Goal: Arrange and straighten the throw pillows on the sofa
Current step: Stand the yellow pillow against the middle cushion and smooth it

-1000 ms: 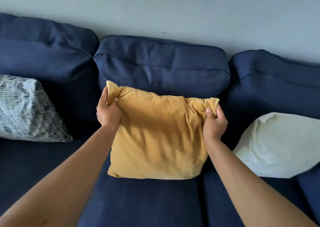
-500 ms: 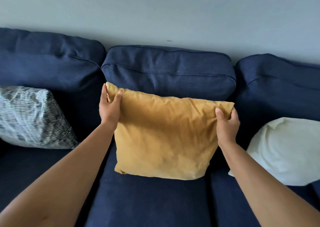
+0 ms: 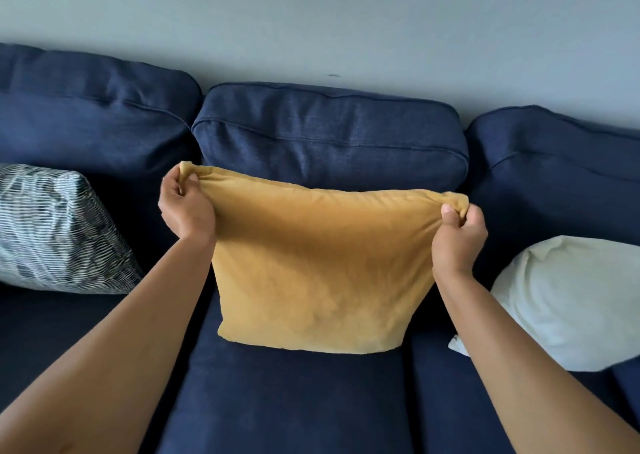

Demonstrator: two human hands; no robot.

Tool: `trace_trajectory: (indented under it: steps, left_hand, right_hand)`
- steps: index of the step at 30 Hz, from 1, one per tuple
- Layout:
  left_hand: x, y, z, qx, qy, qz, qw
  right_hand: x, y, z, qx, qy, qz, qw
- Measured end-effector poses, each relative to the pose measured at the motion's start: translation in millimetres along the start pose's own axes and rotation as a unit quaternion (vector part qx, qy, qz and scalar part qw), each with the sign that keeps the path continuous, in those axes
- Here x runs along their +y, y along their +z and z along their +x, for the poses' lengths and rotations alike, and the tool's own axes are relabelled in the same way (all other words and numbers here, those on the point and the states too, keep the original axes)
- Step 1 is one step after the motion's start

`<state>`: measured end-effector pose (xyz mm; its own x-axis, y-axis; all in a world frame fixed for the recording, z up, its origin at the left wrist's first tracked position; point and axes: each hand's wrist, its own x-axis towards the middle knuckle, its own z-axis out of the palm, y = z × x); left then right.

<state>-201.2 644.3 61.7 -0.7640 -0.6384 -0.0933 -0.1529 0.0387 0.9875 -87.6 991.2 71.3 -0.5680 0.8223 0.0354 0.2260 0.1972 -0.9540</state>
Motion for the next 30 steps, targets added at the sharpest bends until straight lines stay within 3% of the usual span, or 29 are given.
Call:
trace_trajectory:
  steps: [2,6,10,13,15,18,20,22,24,25,26,28,30]
  left_hand:
    - [5,1,9,0.021,0.008,0.0,1.0]
    - [3,2,9,-0.018,0.026,0.008,0.999]
    - [2,0,4,-0.008,0.026,0.024,0.999]
    - [6,4,-16,0.045,0.153,0.166,0.973]
    - [-1,11,-46,0.005,0.314,0.237,0.919]
    - [-34,24,-94,-0.143,0.462,0.277,0.83]
    - [-57,29,-108,-0.201,0.492,0.324,0.783]
    - [-71,32,-94,-0.232,0.496,0.378,0.746]
    - [-75,32,-66,-0.236,0.496,0.427,0.718]
    - [-75,30,-50,-0.236,0.489,0.453,0.707]
    - [-74,28,-36,-0.238,0.478,0.483,0.694]
    - [-72,26,-20,-0.24,0.451,0.527,0.679]
    - [-68,28,-22,-0.224,0.434,0.532,0.692]
  right_hand:
    - [-8,3,0,0.002,-0.022,-0.001,1.0]
    - [4,3,-3,0.009,0.006,-0.017,1.0]
    - [11,2,-8,0.011,0.018,-0.032,0.999]
    - [-1,8,-11,0.067,-0.089,-0.086,0.99]
    - [-10,21,-24,0.074,-0.231,-0.13,0.961]
    - [-7,52,-63,-0.036,-0.386,-0.204,0.899]
    - [10,70,-87,-0.126,-0.459,-0.263,0.839]
    - [38,79,-92,-0.187,-0.548,-0.337,0.742]
    - [63,73,-71,-0.215,-0.598,-0.402,0.659]
    - [73,67,-54,-0.214,-0.598,-0.437,0.637]
    - [82,61,-35,-0.203,-0.582,-0.47,0.632]
    - [89,45,2,-0.187,-0.5,-0.519,0.668]
    - [89,35,21,-0.179,-0.433,-0.538,0.7]
